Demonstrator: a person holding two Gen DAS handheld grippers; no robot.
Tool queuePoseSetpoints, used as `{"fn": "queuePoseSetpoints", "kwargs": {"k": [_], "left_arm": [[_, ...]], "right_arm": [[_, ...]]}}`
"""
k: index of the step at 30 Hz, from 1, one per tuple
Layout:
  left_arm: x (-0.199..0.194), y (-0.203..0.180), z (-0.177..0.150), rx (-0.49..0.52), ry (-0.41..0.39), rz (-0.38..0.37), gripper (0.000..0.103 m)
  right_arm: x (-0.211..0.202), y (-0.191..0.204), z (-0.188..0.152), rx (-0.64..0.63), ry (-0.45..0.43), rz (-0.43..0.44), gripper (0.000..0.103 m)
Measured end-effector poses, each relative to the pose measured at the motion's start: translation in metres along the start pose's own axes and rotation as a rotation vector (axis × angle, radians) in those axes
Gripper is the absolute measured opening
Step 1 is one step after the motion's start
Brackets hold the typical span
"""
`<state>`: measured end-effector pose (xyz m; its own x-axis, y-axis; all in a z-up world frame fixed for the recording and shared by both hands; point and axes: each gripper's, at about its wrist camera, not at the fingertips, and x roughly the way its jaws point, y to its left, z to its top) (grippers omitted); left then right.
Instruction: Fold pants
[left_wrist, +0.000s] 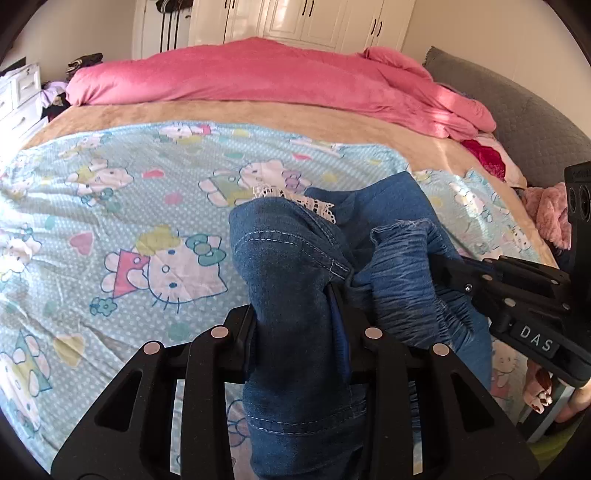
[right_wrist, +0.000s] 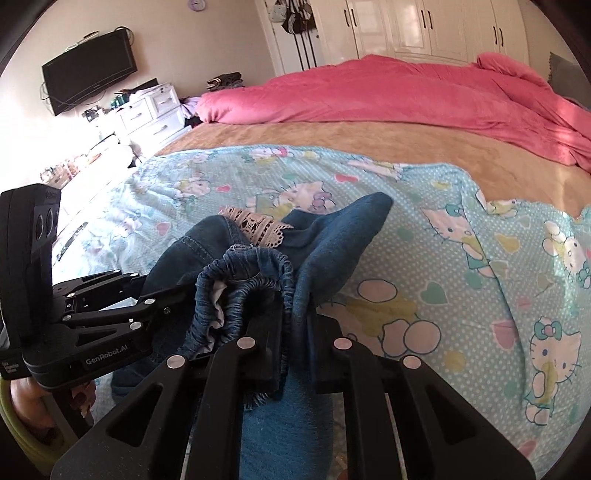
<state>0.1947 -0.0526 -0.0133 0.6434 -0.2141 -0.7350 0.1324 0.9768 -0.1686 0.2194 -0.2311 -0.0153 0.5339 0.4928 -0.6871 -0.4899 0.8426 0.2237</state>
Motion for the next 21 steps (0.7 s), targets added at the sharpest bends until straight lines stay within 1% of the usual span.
{"fn": "queuePoseSetpoints", "kwargs": {"k": [3, 5, 6, 8, 11, 13, 15, 17, 21], "left_arm": [[0.009, 0.004, -0.005, -0.010, 0.022, 0.013, 0.027], [0.012, 0.008, -0.008, -0.018, 0.030, 0.015, 0.030], [0.012, 0.009, -0.008, -0.018, 0.033, 0.016, 0.032], [0.012, 0.010, -0.009, -0.019, 0.035, 0.020, 0.035], [0.013, 0.011, -0.010, -0.022, 0.040, 0.026, 0.039], [0.014, 0.011, -0.012, -0.026, 0.043, 0.028, 0.042], [0.014, 0.011, -0.012, -0.026, 0.046, 0.031, 0.045], [0.013, 0.011, -0.013, -0.028, 0.045, 0.032, 0.046], [0.011, 0.011, -0.015, -0.032, 0.045, 0.031, 0.048]], "right_arm": [[0.009, -0.005, -0.005, 0.002, 0.017, -0.036, 0.013], [0.013, -0.010, -0.010, 0.016, 0.028, -0.073, 0.016], [0.013, -0.011, -0.012, 0.018, 0.032, -0.091, 0.020], [0.015, -0.014, -0.015, 0.011, 0.033, -0.122, 0.023], [0.017, -0.018, -0.020, 0.011, 0.054, -0.171, 0.040], [0.021, -0.021, -0.023, 0.005, 0.074, -0.202, 0.044], [0.024, -0.024, -0.025, 0.019, 0.089, -0.205, 0.046], [0.023, -0.027, -0.026, 0.039, 0.087, -0.197, 0.050], [0.017, -0.028, -0.027, 0.058, 0.077, -0.185, 0.053]]}}
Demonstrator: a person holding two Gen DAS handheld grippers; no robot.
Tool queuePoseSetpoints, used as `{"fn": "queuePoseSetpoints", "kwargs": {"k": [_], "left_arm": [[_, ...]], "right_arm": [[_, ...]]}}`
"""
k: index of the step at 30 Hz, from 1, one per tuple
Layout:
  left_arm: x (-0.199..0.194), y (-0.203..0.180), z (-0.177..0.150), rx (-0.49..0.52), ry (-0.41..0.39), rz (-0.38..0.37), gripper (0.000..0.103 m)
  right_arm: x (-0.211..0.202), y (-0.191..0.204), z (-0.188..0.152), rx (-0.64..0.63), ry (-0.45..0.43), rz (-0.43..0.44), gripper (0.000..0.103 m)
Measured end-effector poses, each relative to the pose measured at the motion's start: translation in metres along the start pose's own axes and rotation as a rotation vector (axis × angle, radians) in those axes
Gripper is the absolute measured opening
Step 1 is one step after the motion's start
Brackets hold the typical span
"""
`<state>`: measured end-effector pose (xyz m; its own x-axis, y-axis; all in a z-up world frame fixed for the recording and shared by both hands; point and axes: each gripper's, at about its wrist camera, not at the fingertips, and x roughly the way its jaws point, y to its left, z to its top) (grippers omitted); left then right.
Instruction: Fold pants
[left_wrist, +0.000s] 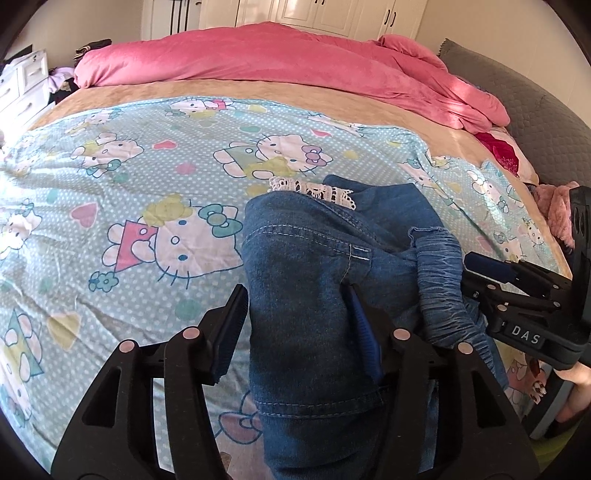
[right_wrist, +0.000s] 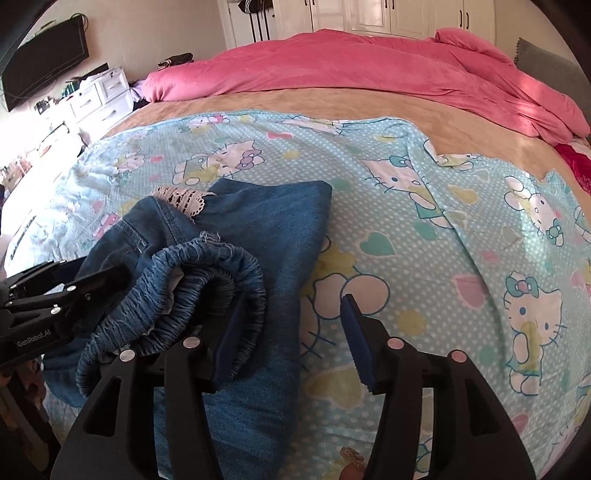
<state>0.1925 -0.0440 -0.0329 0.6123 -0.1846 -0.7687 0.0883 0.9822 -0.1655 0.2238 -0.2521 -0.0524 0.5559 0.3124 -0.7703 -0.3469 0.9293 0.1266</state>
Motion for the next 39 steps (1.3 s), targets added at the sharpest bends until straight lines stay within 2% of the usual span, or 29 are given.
{"fn": "queuePoseSetpoints", "kwargs": {"k": [4, 5, 7, 10, 12, 14, 17, 29, 39], "left_arm": [[-0.003, 0.002, -0.001, -0.007, -0.001, -0.002, 0.053], [-0.004, 0.002, -0.001, -0.009, -0.002, -0.003, 0.053], [-0.008, 0.003, -0.001, -0.014, -0.006, -0.006, 0.056], [-0.017, 0.003, -0.003, -0.017, -0.017, -0.007, 0.066], [-0.023, 0.003, -0.004, -0.019, -0.027, -0.007, 0.074], [-0.031, 0.002, -0.007, -0.021, -0.036, -0.006, 0.083], [-0.044, 0.002, -0.010, -0.029, -0.050, -0.001, 0.093], [-0.103, -0.003, -0.037, -0.021, -0.108, 0.012, 0.094], [-0.144, -0.002, -0.060, -0.017, -0.156, 0.020, 0.094]], "right_arm": [[-0.011, -0.002, -0.001, 0.012, -0.023, 0.008, 0.061], [-0.015, -0.004, -0.001, 0.019, -0.032, 0.009, 0.071], [-0.023, -0.008, -0.002, 0.036, -0.049, 0.016, 0.074], [-0.038, -0.013, -0.005, 0.058, -0.078, 0.028, 0.084], [-0.049, -0.014, -0.008, 0.059, -0.102, 0.035, 0.087], [-0.063, -0.013, -0.012, 0.062, -0.133, 0.029, 0.095], [-0.080, -0.013, -0.017, 0.064, -0.176, 0.023, 0.095], [-0.133, 0.007, -0.043, 0.017, -0.261, -0.008, 0.098], [-0.156, 0.022, -0.065, 0.001, -0.265, -0.010, 0.098]]}}
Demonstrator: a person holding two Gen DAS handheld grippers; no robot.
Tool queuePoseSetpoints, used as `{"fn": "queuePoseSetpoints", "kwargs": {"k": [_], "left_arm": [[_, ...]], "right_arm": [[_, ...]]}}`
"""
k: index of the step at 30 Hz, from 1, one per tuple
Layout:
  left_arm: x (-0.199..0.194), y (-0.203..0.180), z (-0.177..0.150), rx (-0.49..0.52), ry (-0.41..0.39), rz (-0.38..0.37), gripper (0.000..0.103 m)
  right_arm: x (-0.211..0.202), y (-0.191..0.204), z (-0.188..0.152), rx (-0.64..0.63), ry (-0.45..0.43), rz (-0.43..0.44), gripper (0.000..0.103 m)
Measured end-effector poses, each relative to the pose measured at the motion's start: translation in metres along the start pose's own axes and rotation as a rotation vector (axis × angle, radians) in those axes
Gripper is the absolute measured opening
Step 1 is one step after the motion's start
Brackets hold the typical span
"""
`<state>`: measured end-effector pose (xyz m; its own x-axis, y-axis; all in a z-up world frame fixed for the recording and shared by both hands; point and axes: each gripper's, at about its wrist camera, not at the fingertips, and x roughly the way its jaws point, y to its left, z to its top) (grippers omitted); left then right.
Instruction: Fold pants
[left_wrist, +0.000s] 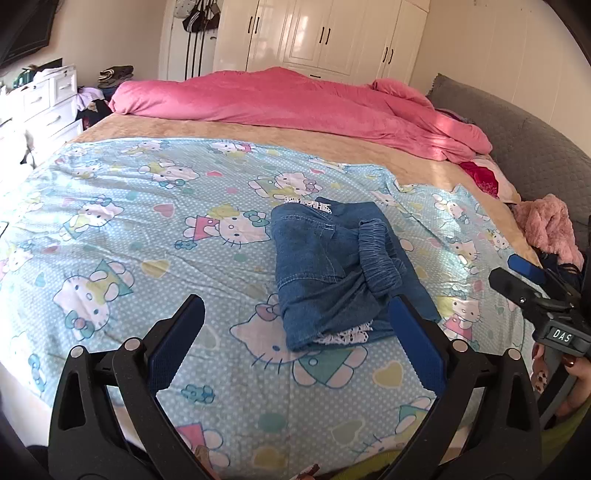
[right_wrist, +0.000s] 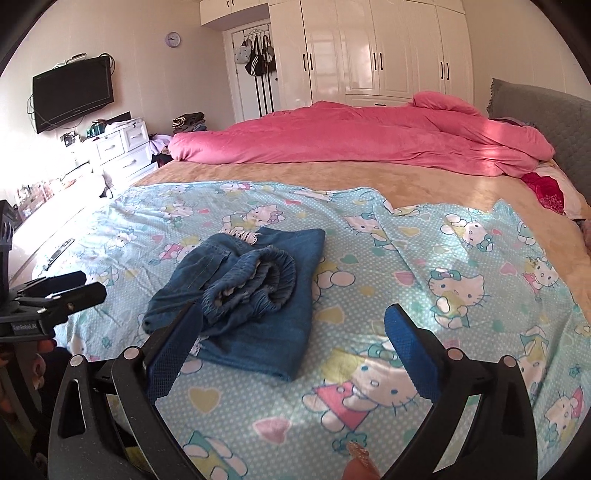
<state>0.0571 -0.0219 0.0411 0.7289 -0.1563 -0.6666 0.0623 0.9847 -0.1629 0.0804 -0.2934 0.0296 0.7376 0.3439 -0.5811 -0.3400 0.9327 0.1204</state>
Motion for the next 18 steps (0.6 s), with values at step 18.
{"fn": "queuePoseSetpoints", "kwargs": {"k": [18], "left_arm": [[-0.022, 0.001, -0.019, 0.001, -0.012, 0.014, 0.094]], "right_arm": [[-0.025, 0.004, -0.013, -0.006, -0.028, -0.013, 0.098]]}}
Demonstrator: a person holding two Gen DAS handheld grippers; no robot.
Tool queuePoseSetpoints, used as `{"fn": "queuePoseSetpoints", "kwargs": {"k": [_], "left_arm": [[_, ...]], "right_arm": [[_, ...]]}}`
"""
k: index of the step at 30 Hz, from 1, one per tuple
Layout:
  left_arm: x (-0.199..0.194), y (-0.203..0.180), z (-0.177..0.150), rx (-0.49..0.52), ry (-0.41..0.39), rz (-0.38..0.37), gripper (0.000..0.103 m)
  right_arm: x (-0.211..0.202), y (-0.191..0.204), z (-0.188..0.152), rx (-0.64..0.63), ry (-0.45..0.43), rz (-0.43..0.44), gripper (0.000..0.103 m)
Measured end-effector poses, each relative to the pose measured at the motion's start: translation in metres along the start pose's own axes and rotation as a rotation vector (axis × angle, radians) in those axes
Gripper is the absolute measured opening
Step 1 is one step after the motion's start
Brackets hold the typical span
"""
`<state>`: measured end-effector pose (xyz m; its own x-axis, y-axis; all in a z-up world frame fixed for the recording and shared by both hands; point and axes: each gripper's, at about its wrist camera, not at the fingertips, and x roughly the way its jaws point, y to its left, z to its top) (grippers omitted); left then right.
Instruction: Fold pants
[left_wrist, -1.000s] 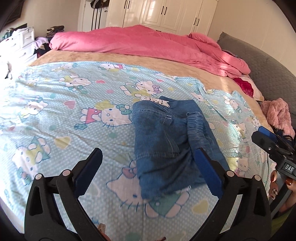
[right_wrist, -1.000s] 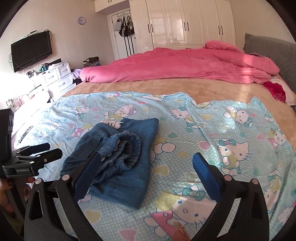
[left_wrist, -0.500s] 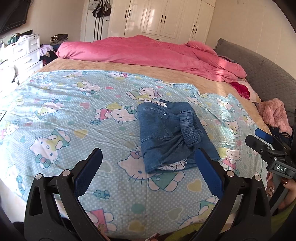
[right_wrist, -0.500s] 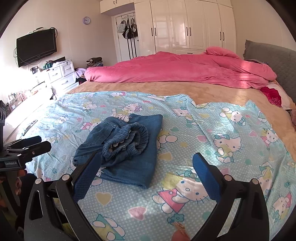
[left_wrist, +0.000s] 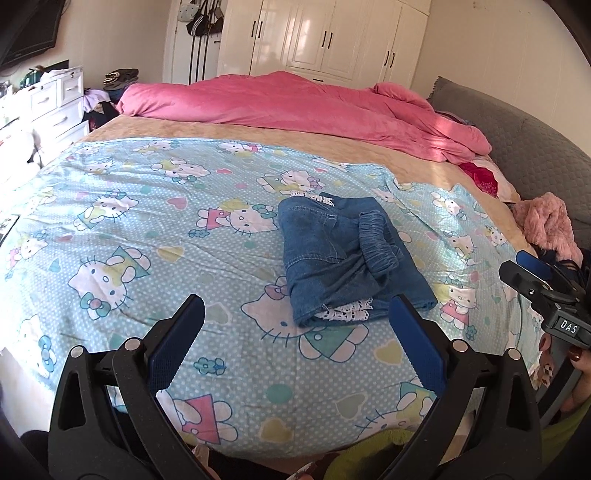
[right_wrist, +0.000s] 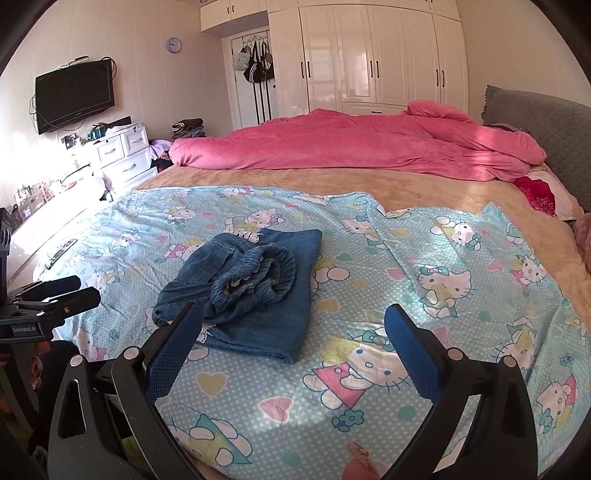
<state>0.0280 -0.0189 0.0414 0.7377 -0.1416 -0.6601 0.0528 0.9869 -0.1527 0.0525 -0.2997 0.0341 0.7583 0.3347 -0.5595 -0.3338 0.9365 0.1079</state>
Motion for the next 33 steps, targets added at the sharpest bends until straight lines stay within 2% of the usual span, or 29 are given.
{"fn": "queuePoseSetpoints", "kwargs": {"k": [8, 22, 33], "left_arm": [[0.003, -0.005, -0.008, 0.003, 0.017, -0.005, 0.094], [0.029, -0.007, -0.035, 0.002, 0.109, 0.000, 0.094], [0.028, -0.007, -0.035, 0.001, 0.113, 0.005, 0.094]], "right_arm": [[0.005, 0.001, -0.013, 0.004, 0.039, 0.003, 0.099], [0.028, -0.002, -0.042, 0.031, 0.143, -0.005, 0.099], [0.029, -0.002, -0.042, 0.032, 0.149, -0.001, 0.099]]}}
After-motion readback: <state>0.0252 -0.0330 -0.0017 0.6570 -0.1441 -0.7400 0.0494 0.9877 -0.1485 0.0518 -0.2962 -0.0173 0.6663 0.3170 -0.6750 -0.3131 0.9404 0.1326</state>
